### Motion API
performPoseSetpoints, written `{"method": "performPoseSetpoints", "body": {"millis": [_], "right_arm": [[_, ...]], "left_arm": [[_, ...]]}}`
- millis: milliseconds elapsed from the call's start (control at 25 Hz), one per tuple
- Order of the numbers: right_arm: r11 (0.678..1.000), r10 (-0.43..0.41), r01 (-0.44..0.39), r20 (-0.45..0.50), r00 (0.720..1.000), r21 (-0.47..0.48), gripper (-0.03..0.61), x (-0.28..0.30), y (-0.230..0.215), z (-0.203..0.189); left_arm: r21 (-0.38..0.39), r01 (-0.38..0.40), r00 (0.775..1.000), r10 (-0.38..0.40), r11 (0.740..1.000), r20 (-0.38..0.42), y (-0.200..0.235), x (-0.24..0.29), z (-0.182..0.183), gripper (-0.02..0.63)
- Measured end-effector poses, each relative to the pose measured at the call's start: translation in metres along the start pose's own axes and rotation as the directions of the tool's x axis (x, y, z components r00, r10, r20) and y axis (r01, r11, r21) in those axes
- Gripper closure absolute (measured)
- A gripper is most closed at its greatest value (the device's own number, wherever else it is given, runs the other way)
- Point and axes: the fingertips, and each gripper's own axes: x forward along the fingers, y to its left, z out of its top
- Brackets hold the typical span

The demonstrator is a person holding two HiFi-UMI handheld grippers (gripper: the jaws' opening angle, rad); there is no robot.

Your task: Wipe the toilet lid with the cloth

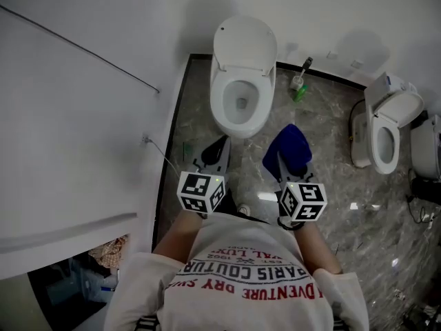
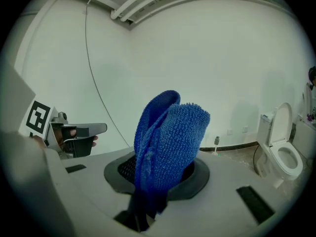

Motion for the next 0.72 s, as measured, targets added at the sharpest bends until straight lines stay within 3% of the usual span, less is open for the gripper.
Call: {"method": "performPoseSetpoints", "body": {"millis": [280, 440, 720], "right_arm": [[0.999, -0.037, 0.037, -0.026, 0.999, 0.007, 0.480, 0.091, -0.020, 0.016], [0.997, -0.071, 0.070, -0.021, 0.997, -0.020, 0.480, 0.158, -0.034, 0.052], [0.992, -0.118, 0.119, -0.037, 0.992, 0.031, 0.480, 0.292, -0.042, 0.112]], "left_arm": [[-0.032, 0.052, 0.998, -0.052, 0.998, -0.024, 0.064, 0.080, 0.001, 0.607], [-0.031, 0.070, 0.997, -0.071, 0.997, -0.021, 0.117, 0.139, 0.026, 0.607], [-0.018, 0.099, 0.995, -0.099, 0.995, -0.021, 0.225, 0.246, 0.090, 0.607]]}}
